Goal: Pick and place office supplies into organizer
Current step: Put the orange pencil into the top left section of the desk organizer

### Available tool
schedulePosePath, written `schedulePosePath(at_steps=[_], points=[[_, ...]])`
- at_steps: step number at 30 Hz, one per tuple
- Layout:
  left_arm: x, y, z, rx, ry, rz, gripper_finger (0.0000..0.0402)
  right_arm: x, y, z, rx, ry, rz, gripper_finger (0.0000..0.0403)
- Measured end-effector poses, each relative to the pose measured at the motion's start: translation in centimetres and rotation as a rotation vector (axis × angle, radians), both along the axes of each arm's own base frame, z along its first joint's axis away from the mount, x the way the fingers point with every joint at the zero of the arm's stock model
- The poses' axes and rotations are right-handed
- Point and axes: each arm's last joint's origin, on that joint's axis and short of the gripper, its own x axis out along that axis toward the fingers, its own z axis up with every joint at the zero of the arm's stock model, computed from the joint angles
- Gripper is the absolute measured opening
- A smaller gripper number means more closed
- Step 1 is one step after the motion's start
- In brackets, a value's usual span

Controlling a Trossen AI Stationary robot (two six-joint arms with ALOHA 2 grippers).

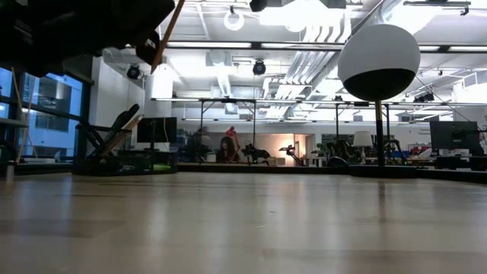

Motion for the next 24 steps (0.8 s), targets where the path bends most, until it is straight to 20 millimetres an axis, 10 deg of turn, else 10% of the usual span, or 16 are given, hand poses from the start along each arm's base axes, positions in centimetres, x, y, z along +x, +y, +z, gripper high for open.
schedulePosePath(at_steps=[24], points=[[2.2,0.5,-1.7,0.039,0.350,0.172,0.0205,0.3,-2.7,-2.8,0.229,0.249,0.058,0.0010]])
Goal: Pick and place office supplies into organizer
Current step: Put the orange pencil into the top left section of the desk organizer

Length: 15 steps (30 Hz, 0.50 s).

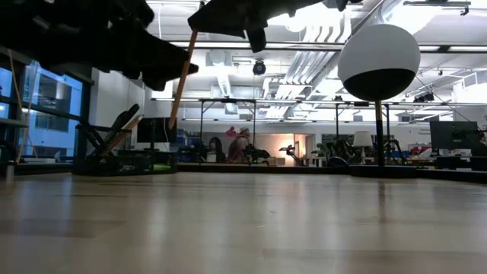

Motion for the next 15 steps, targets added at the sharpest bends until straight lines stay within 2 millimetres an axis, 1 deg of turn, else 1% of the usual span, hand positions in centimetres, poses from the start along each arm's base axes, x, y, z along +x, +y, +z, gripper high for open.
schedulePosePath(at_steps=[2,5,10,15], points=[[0.7,0.0,0.0,-0.010,0.027,0.001,0.0200,0.0,-0.1,0.0,0.000,0.002,-0.003,0.0011],[1.3,0.1,0.0,-0.012,0.043,0.002,0.0179,0.0,-0.2,-0.1,0.003,0.015,-0.007,0.0011],[1.6,0.1,0.3,-0.014,0.020,0.001,0.0122,-0.2,-0.3,-0.8,0.003,0.084,-0.041,0.0012],[1.6,0.1,0.3,-0.021,0.020,-0.004,0.0065,-0.2,-0.4,-0.7,0.003,0.074,-0.045,0.0013]])
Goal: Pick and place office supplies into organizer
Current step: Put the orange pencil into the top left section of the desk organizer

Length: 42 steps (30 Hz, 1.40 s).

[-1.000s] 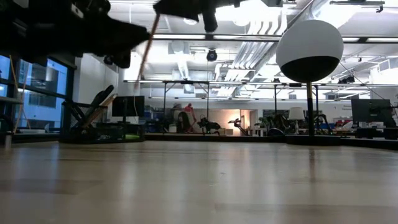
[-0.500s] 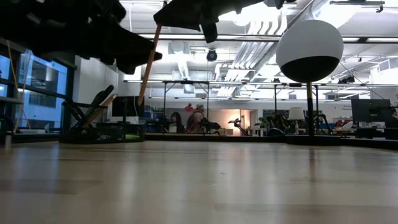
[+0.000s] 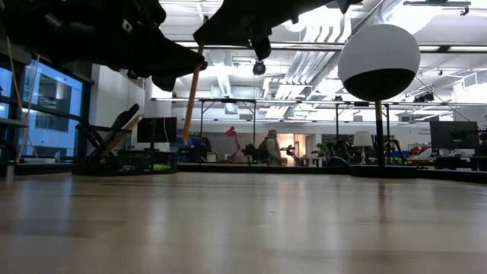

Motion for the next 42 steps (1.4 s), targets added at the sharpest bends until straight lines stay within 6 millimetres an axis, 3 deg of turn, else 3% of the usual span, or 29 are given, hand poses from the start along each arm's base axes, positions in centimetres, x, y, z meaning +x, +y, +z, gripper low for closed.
schedulePosePath(at_steps=[6,11,15,27,35,42], points=[[0.0,0.0,-0.2,0.007,0.022,-0.001,0.0009,0.0,0.0,0.0,0.001,-0.004,0.001,0.0013],[-0.1,0.0,-0.3,0.007,0.032,-0.002,0.0032,0.0,0.0,0.0,0.002,-0.004,0.002,0.0013],[-0.1,0.0,-0.3,0.015,0.037,-0.004,0.0009,0.0,0.0,0.0,0.001,-0.004,-0.001,0.0017],[-0.1,0.1,-0.6,0.032,0.063,0.006,0.0004,0.0,-0.1,-0.1,-0.007,0.008,-0.015,0.0038],[-0.5,0.4,-1.6,0.055,0.172,0.105,0.0004,-0.5,0.0,-0.4,-0.022,0.089,-0.018,0.0094],[-2.1,1.1,0.6,0.152,0.158,0.264,0.0003,-1.1,0.7,-1.1,-0.069,0.171,-0.071,0.0141]])
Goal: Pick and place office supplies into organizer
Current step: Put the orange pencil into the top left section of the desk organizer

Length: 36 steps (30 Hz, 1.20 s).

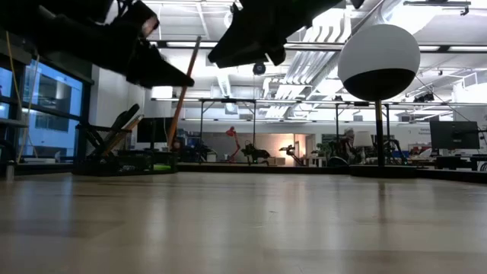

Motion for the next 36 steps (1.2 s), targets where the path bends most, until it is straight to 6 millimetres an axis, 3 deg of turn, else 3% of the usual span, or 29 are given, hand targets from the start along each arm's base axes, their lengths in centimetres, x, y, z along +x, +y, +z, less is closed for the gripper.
schedulePosePath(at_steps=[11,18,24,31,36], points=[[-5.8,4.7,3.7,-0.003,-0.064,0.136,0.0002,-0.2,2.7,-0.4,-0.054,0.000,0.070,0.0144],[-10.0,5.8,5.5,0.043,-0.144,0.395,0.0002,-0.4,3.9,-1.4,-0.097,0.021,0.119,0.0124],[-12.2,6.4,5.3,0.044,-0.107,0.564,0.0002,-1.1,3.1,-3.8,-0.092,-0.020,0.130,0.0117],[-13.3,7.2,4.8,0.035,-0.040,0.737,0.0003,-2.5,1.8,-6.5,-0.051,-0.068,0.164,0.0117],[-13.6,7.5,4.1,-0.040,-0.029,0.755,0.0004,-3.3,1.6,-7.6,-0.050,-0.069,0.165,0.0118]])
